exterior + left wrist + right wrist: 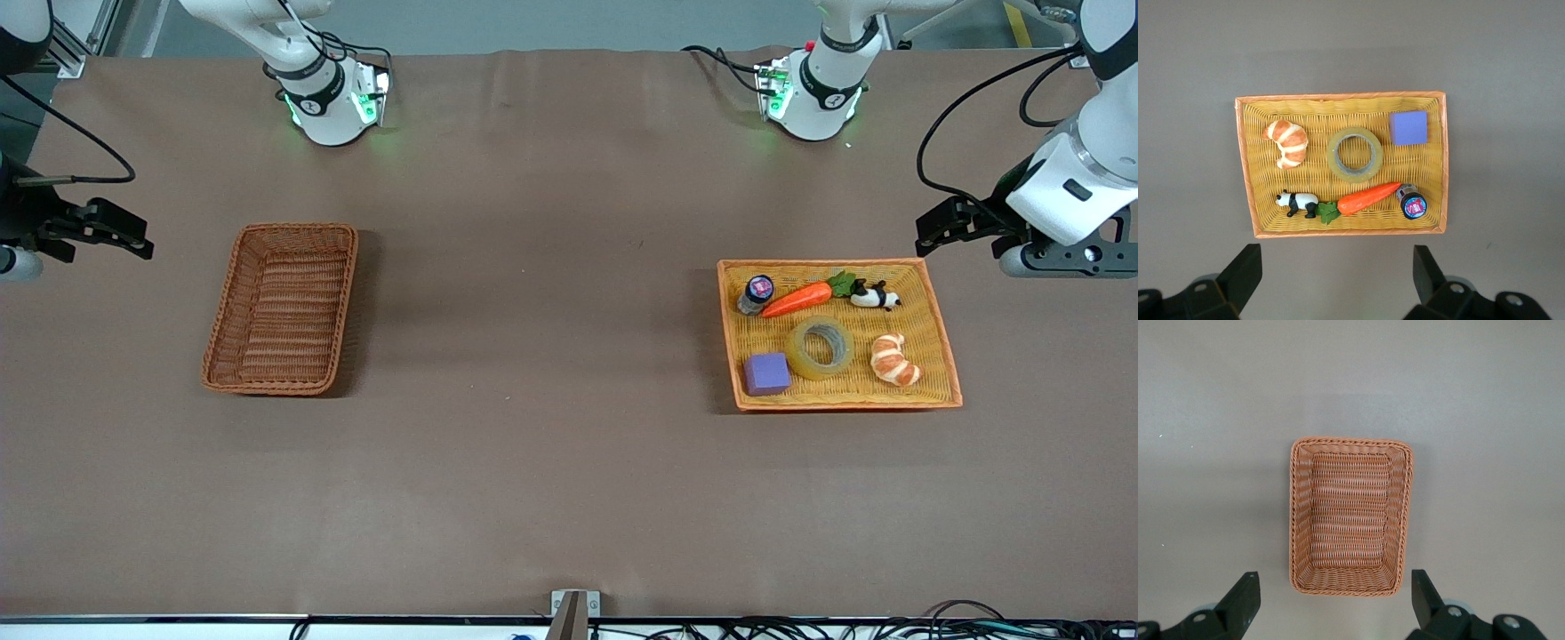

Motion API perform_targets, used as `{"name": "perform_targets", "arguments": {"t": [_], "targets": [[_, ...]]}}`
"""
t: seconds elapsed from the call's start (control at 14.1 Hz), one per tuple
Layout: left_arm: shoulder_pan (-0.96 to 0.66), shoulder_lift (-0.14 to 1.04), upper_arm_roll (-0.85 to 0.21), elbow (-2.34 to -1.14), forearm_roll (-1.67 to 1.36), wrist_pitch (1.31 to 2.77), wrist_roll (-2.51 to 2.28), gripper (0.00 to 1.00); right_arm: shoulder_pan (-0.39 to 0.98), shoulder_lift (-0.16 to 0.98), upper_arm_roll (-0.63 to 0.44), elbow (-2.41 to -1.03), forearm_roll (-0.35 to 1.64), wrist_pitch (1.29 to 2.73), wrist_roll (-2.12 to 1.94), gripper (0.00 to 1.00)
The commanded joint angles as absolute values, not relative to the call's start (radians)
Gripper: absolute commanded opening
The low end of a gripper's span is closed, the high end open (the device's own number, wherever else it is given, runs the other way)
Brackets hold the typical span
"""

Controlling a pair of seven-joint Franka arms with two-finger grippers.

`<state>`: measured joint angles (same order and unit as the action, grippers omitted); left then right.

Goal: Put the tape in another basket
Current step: 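Move the left gripper over the tape roll in the yellow tray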

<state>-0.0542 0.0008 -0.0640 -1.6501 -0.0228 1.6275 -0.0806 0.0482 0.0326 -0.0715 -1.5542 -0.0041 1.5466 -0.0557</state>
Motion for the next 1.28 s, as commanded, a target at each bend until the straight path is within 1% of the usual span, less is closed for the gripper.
{"name": "perform_targets", "arguments": {"t": [0.0,0.43,0.71,0.78,0.92,1.21], "targets": [[-0.052,0.011,-0.066,-1.626,-0.023,1.623,-0.071,1.0,0.031,-0.003,-0.057,-1.591,-0.005,1.552,-0.063,1.0],[-0.058,0.034,-0.043,-1.628,0.002,1.611,-0.109,1.0,0.031,-0.003,-0.057,-1.589,-0.005,1.552,-0.063,1.0],[-0.052,0.124,-0.026,-1.664,0.012,1.612,-0.086,1.0,0.031,-0.003,-0.057,-1.591,-0.005,1.551,-0.063,1.0],[-0.051,0.141,-0.015,-1.696,0.014,1.637,-0.084,1.0,0.029,-0.003,-0.057,-1.589,-0.005,1.552,-0.063,1.0],[-0.052,0.184,-0.015,-1.758,0.014,1.739,-0.083,1.0,0.029,-0.003,-0.057,-1.591,-0.005,1.551,-0.063,1.0],[-0.051,0.23,-0.014,-1.893,0.014,2.014,-0.081,1.0,0.029,-0.002,-0.057,-1.589,-0.005,1.552,-0.064,1.0]]}}
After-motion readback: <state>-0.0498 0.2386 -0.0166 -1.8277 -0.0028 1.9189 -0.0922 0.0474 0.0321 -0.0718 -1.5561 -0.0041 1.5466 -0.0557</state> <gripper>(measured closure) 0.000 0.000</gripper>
